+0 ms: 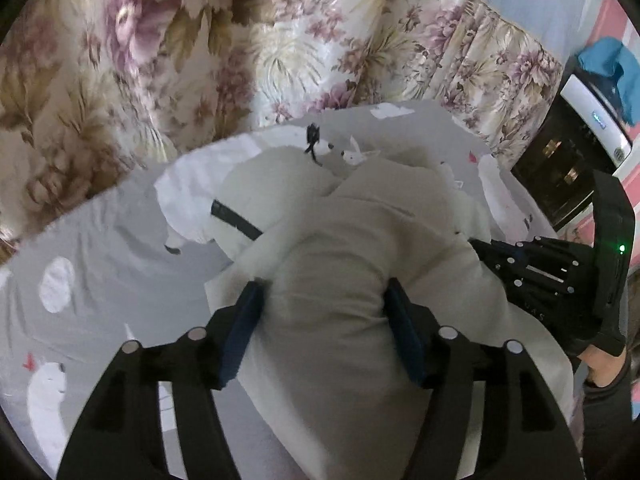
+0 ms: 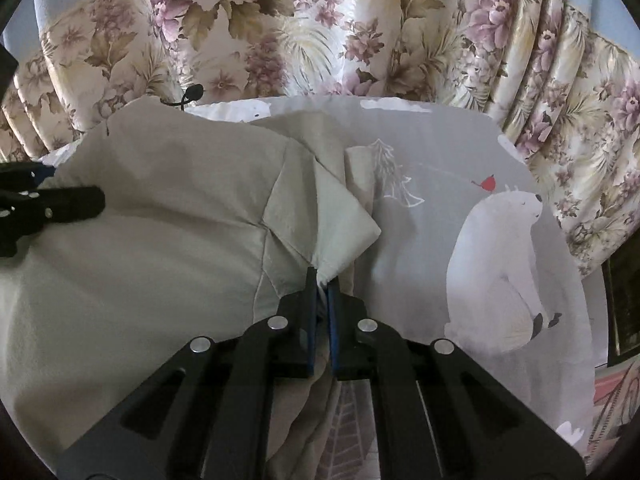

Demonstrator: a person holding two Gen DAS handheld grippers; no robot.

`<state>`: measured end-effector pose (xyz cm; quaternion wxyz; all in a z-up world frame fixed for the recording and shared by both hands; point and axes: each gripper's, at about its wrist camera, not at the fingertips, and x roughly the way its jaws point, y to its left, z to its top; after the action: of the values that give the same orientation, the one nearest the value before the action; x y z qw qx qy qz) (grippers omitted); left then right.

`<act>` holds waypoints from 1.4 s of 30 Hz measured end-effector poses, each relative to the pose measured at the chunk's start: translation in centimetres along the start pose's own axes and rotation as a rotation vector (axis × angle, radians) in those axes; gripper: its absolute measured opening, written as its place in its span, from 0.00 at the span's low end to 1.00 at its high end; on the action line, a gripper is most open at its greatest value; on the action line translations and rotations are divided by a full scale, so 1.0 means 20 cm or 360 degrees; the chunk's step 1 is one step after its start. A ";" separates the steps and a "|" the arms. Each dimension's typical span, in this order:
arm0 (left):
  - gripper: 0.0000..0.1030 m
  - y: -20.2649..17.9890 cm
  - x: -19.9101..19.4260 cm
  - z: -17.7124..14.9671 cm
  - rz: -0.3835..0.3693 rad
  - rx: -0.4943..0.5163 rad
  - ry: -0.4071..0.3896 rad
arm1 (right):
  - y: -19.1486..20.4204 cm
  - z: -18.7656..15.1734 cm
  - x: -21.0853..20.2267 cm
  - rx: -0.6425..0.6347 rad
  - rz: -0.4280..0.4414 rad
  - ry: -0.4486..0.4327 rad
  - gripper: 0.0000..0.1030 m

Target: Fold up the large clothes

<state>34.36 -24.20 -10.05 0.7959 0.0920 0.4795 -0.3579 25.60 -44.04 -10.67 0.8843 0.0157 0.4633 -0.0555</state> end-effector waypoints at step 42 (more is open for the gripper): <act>0.95 -0.24 -0.09 -0.45 0.0272 0.0120 0.0016 | 0.14 -0.37 -0.32 -0.0208 0.0524 -0.0095 0.05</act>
<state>24.45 -22.33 -12.32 0.8171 0.1645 0.4602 -0.3060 16.15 -40.08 -9.65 0.8939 0.0321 0.4307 0.1197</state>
